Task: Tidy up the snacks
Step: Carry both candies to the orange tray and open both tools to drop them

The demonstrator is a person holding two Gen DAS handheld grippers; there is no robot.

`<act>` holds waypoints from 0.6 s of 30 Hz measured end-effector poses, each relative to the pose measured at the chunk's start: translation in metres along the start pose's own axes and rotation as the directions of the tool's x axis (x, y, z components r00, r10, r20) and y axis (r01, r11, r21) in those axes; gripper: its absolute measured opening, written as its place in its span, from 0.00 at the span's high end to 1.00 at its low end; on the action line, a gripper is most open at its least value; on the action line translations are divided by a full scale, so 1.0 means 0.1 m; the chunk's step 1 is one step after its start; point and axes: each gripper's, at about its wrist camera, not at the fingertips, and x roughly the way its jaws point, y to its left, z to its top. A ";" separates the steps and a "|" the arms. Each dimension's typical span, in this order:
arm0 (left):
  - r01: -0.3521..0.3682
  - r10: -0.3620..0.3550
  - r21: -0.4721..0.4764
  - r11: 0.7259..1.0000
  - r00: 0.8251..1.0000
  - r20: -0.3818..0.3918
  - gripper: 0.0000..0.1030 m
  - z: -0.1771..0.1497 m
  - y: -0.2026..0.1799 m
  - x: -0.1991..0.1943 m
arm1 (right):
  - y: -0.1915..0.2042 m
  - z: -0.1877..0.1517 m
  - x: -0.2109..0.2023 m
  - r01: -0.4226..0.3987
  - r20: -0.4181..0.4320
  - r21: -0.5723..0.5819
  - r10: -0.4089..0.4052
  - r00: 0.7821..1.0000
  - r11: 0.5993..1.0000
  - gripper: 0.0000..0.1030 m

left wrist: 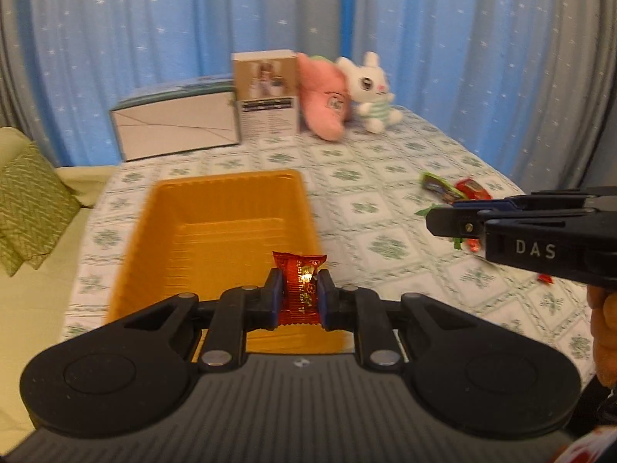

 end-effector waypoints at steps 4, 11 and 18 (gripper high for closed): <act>-0.034 0.034 -0.053 0.998 0.999 -0.002 0.84 0.02 0.39 0.02 | 0.23 0.11 0.25 -0.047 -0.015 0.005 0.047 0.999 0.999 0.79; -0.054 0.051 -0.107 0.993 0.998 -0.033 0.84 0.01 0.82 0.26 | 0.43 0.10 0.69 -0.070 -0.085 0.024 0.072 0.994 0.997 0.79; -0.034 0.023 -0.162 0.986 0.997 -0.075 0.77 -0.02 0.98 0.51 | 0.42 0.02 0.91 -0.061 -0.120 0.036 0.065 0.991 0.997 0.79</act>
